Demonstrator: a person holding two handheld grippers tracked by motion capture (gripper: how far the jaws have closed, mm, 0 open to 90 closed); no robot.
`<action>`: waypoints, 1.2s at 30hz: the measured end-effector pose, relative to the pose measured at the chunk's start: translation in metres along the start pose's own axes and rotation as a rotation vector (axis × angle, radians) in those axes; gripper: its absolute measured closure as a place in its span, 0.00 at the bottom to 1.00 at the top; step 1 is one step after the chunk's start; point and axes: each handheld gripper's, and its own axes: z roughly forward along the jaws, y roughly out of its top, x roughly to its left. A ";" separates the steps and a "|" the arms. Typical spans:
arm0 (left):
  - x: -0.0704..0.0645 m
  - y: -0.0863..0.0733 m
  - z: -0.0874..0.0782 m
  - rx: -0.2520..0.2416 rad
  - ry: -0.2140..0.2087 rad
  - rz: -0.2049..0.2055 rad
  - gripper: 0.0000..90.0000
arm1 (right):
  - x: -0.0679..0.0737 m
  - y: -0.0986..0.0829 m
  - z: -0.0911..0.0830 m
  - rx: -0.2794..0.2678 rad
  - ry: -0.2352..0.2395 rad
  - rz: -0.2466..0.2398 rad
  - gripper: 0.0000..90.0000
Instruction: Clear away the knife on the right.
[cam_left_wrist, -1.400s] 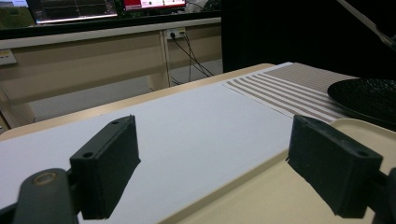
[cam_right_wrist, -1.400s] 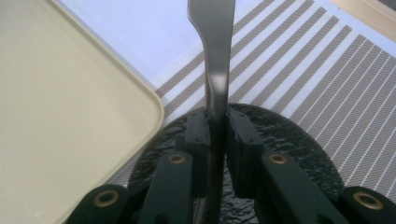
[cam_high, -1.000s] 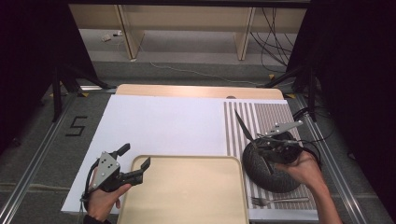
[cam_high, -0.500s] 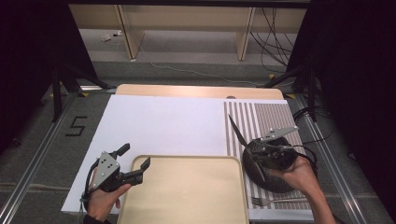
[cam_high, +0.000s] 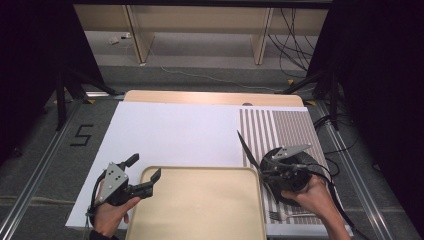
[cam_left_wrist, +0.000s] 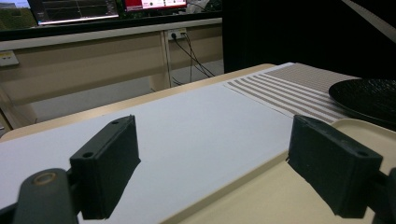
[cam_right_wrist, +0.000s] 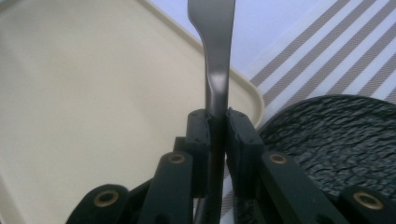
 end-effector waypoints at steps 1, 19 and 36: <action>0.000 0.000 0.000 0.000 0.000 0.000 0.18 | 0.003 -0.001 0.001 0.002 0.012 0.009 0.90; 0.000 0.000 0.000 -0.001 0.002 0.002 0.18 | 0.045 -0.013 0.023 0.037 0.115 0.016 0.90; 0.000 0.000 -0.001 -0.003 0.001 0.003 0.18 | 0.071 -0.024 0.045 0.152 0.149 0.047 0.90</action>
